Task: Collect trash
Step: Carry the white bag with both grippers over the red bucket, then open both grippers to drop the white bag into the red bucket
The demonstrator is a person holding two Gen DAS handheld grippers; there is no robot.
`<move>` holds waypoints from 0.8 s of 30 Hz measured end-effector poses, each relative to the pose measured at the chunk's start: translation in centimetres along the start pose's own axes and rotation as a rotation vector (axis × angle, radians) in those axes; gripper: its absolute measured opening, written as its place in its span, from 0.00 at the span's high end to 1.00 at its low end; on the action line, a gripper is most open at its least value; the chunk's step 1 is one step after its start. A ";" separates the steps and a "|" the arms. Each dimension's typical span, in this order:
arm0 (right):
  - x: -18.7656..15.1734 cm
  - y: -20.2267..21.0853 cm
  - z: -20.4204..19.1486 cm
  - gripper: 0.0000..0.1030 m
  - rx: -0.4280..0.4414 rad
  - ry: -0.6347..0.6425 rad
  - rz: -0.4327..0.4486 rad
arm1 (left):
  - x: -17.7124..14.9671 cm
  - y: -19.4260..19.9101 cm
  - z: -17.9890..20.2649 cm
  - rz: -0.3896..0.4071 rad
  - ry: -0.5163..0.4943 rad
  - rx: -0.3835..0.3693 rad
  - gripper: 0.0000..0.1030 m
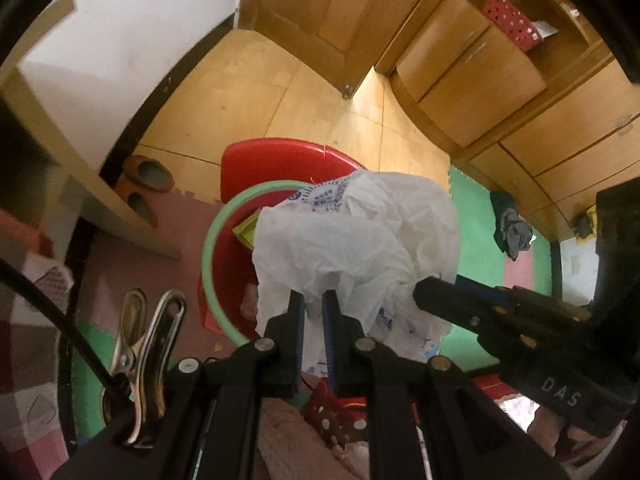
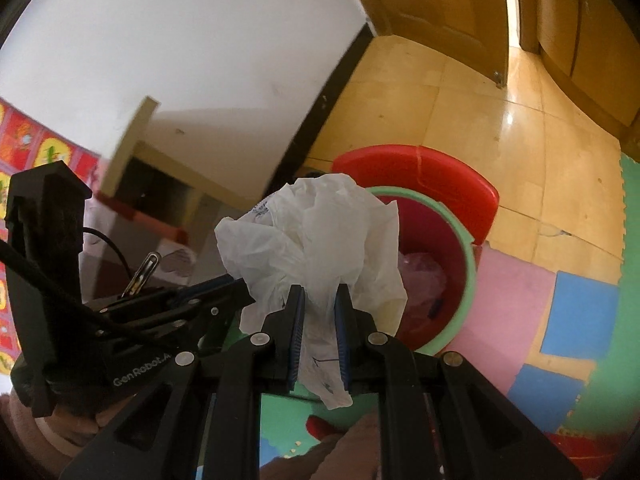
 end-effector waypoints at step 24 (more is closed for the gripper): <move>0.9 -5.6 4.6 0.67 -0.110 -0.039 -0.048 | 1.7 -1.8 -0.1 -0.026 0.028 0.085 0.75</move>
Point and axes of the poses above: each gripper's, at about its wrist camera, not at the fingertips, and y roughly against the way its jaws point, z to its right, x to its top, the point moved 8 cm from there along -y, roughly the way its jaws point, and after that the axes turned 5 degrees about -y, right-handed, at the moved point
